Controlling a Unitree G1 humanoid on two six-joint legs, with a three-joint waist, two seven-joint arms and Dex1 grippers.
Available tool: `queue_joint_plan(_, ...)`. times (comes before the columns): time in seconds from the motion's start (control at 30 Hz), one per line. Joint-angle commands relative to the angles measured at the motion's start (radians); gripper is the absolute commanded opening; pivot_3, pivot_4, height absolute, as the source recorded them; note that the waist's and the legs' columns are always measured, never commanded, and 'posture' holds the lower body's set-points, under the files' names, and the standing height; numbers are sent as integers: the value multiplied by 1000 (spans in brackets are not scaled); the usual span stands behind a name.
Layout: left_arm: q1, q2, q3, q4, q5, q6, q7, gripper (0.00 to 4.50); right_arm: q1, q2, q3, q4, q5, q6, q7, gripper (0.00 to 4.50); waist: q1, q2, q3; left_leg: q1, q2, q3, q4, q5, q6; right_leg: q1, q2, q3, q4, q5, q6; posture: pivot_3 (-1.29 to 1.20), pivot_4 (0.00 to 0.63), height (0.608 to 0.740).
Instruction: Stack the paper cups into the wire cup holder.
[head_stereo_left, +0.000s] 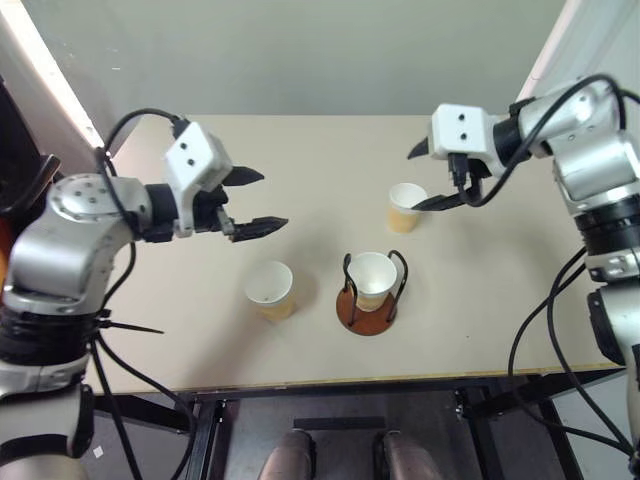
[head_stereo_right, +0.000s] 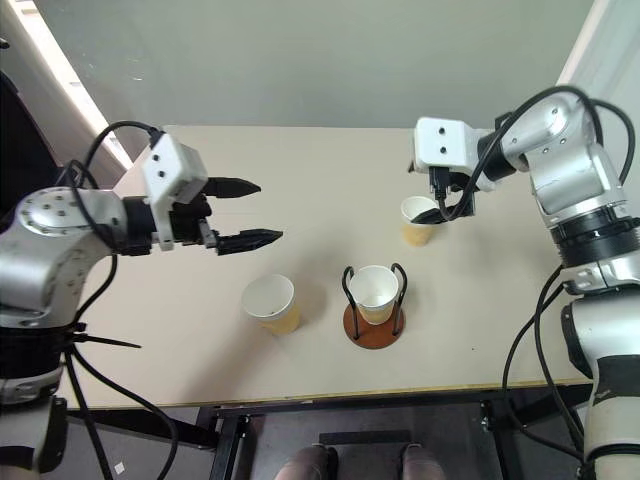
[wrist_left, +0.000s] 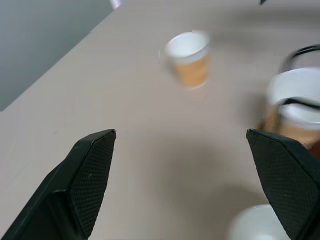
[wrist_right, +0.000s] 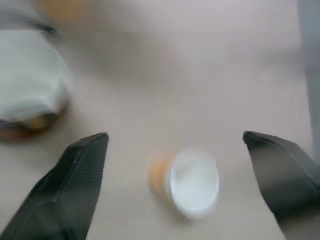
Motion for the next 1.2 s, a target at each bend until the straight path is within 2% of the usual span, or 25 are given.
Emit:
queue_joint_plan(0.03, -16, -24, -8, -24, 28, -9, 26, 4500, -68, 72, 26, 243, -101, -144, -104, 4432, 0, 0, 0, 0, 0, 0, 0, 0, 0, -1, 0, 0, 0, 1, 2, 0, 150, 740)
queue_joint_plan(0.07, -8, -29, -9, -38, 25, -4, 25, 4500, -80, 94, 34, 310, -125, -178, -132, 4432, 0, 0, 0, -1, 0, 0, -1, -1, -1, -2, 0, 0, 0, 5, 8, 0, 150, 740)
queue_joint_plan(0.23, 28, -35, 10, -106, -4, 40, 29, 4500, -121, 188, 49, 559, -209, -250, -232, 4432, -1, 1, 1, -4, 1, 0, -3, -2, -4, -7, 0, -1, 0, 5, 9, 0, 150, 740)
queue_joint_plan(0.37, 64, -23, 32, -153, -18, 73, 32, 4500, -126, 228, 45, 652, -253, -264, -264, 4432, 0, 1, 1, -5, 1, 0, -3, -5, -6, -7, 0, -2, -1, 4, 8, 0, 150, 740)
queue_joint_plan(0.4, 71, -19, 38, -163, -22, 82, 34, 4500, -124, 237, 43, 667, -261, -267, -270, 4270, 0, 1, 1, -6, 1, 0, -2, -5, -6, -8, 0, -2, -2, 4, 8, 0, 150, 740)
queue_joint_plan(0.47, 82, -11, 49, -181, -30, 96, 36, 4500, -121, 248, 41, 685, -274, -275, -279, 3840, 0, 1, 1, -7, 1, 0, -1, -5, -7, -8, 0, -2, -2, 4, 8, 0, 150, 740)
queue_joint_plan(0.77, 93, 18, 64, -194, -35, 119, 31, 4500, -138, 245, 27, 699, -297, -312, -306, 528, 1, 1, 1, -7, 1, 0, 0, -5, -8, -7, 0, -2, 0, 5, 8, 0, 150, 740)
queue_joint_plan(0.83, 88, 20, 62, -195, -42, 117, 19, 4500, -154, 231, 13, 683, -286, -328, -280, 37, 1, 1, 1, -7, 1, 0, 0, -4, -8, -7, 0, -2, 0, 5, 7, 0, 150, 740)
queue_joint_plan(0.97, 81, 50, 92, -210, -115, 115, -73, 4500, -222, 166, -65, 541, -163, -351, -2, 37, 1, 3, 2, -9, 1, 0, 0, -4, -8, -10, 0, -3, 0, 5, 7, 0, 150, 740)
queue_joint_plan(1.03, 92, 79, 113, -209, -141, 97, -124, 4500, -196, 100, -49, 326, 2, -267, 179, 37, 1, 2, 2, -10, 1, 0, -1, -5, -9, -10, 0, -3, 0, 4, 7, 0, 150, 740)
queue_joint_plan(1.1, 95, 110, 144, -177, -160, 79, -172, 4500, -140, -14, 12, 8, 212, -125, 240, 37, 1, 2, 2, -11, 2, 0, -1, -2, -16, -10, 2, -4, -2, 4, 6, 0, 150, 740)
queue_joint_plan(1.2, 108, 154, 173, -162, -209, 81, -258, 4500, -86, -124, 58, -280, 398, 22, 240, 37, 2, 1, 1, -11, 2, 0, 0, -1, -21, -8, 3, -5, -2, -1, 5, 0, 150, 740)
